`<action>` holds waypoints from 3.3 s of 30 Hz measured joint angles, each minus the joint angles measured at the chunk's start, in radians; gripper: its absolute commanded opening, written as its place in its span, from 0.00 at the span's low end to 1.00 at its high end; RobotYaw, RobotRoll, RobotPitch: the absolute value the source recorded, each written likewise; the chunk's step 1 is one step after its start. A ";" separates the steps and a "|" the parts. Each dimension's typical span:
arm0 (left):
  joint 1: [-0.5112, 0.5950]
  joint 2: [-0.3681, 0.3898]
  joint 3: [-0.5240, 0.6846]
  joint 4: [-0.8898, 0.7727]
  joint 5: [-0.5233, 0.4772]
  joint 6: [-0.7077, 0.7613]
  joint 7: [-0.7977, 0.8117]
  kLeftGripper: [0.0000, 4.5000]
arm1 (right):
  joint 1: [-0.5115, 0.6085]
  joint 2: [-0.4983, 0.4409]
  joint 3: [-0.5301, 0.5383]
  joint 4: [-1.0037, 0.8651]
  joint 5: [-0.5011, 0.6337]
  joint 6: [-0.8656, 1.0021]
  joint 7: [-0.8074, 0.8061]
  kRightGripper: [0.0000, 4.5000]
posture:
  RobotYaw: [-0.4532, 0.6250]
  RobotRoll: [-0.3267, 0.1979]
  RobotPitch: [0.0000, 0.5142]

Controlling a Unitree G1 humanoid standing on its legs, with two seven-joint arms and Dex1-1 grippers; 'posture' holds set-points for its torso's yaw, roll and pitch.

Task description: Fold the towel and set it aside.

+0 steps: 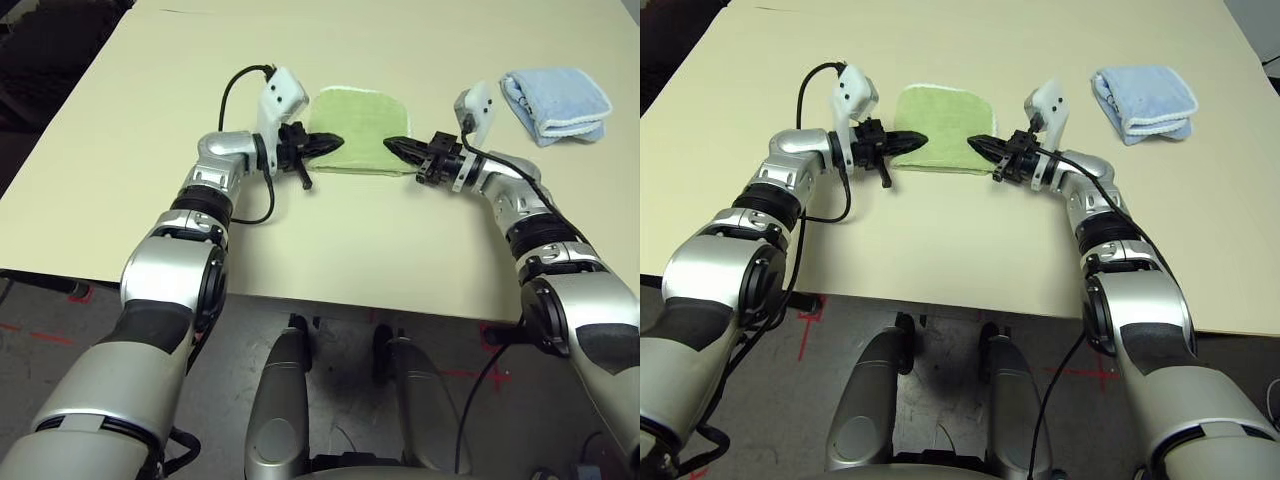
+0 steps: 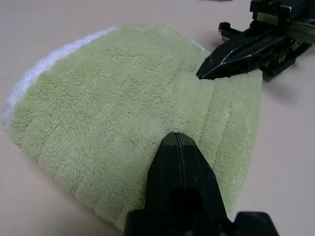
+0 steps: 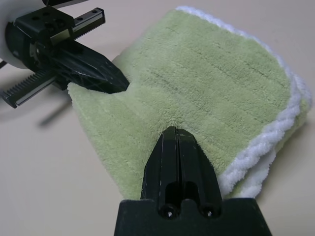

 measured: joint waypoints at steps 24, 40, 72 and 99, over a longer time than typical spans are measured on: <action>-0.096 0.042 0.179 0.000 -0.093 0.049 0.076 0.00 | -0.129 0.048 -0.147 -0.036 0.109 0.008 -0.161 0.00 | 0.51 0.62 0.51; -0.075 -0.068 0.159 0.004 -0.060 0.089 0.275 0.00 | -0.149 0.103 -0.115 0.089 -0.016 -0.027 -0.396 0.00 | 0.49 0.62 0.53; -0.063 -0.018 0.180 0.011 -0.067 0.075 0.153 0.00 | -0.196 0.078 -0.105 0.100 -0.019 -0.076 -0.230 0.00 | 0.48 0.62 0.69; -0.015 -0.013 0.120 0.016 -0.011 0.107 0.250 0.00 | -0.121 0.106 -0.060 0.120 -0.079 -0.054 -0.278 0.00 | 0.48 0.62 0.71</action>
